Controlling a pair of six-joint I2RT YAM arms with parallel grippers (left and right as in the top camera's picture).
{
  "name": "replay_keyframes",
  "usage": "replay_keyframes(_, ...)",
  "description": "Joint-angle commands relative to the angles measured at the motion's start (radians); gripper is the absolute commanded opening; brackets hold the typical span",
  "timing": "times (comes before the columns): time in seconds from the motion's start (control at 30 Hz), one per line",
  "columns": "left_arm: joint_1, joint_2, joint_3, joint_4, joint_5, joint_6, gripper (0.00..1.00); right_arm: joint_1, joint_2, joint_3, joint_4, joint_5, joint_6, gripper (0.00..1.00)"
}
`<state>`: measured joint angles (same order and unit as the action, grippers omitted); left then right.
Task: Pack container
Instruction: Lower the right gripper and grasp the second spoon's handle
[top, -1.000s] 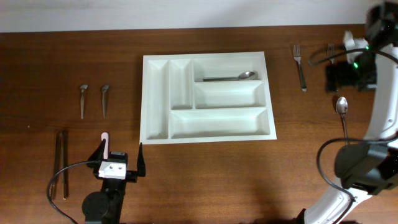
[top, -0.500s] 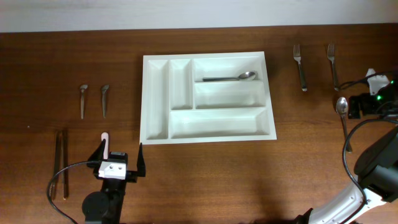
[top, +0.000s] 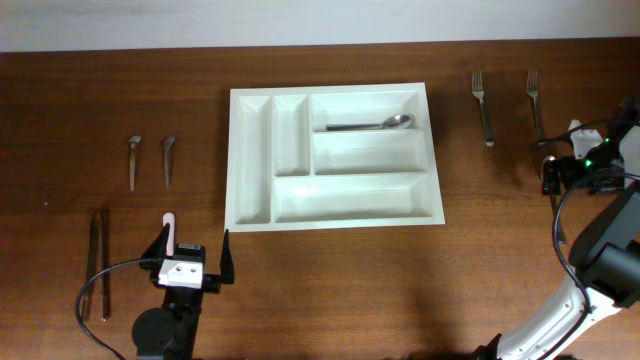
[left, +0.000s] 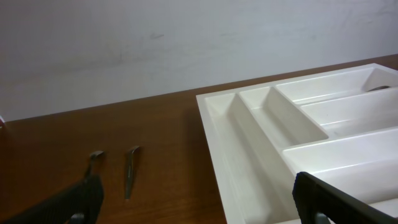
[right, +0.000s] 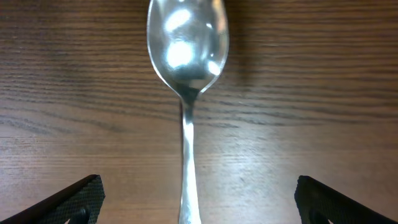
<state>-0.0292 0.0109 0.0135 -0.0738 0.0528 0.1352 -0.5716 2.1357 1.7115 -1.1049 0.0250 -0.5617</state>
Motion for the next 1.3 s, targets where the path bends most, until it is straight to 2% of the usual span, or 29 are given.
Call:
replay_keyframes(0.0,0.006,-0.005,-0.005,-0.002,0.004,0.013,0.99,0.023,0.035,-0.007,0.002,-0.017,-0.007,0.99)
replay_keyframes(1.13,0.006,-0.005,-0.005,-0.002,0.004,0.013,0.99,0.024,0.156,-0.007,0.039,-0.018,0.028,1.0)
replay_keyframes(1.2,0.006,-0.005,-0.005,-0.002,0.004,0.013,0.99,0.024,0.156,-0.007,0.039,-0.018,0.028,0.95)
replay_keyframes(1.27,0.006,-0.005,-0.005,-0.002,0.004,0.013,0.99,0.024,0.156,-0.007,0.039,-0.018,0.028,0.86)
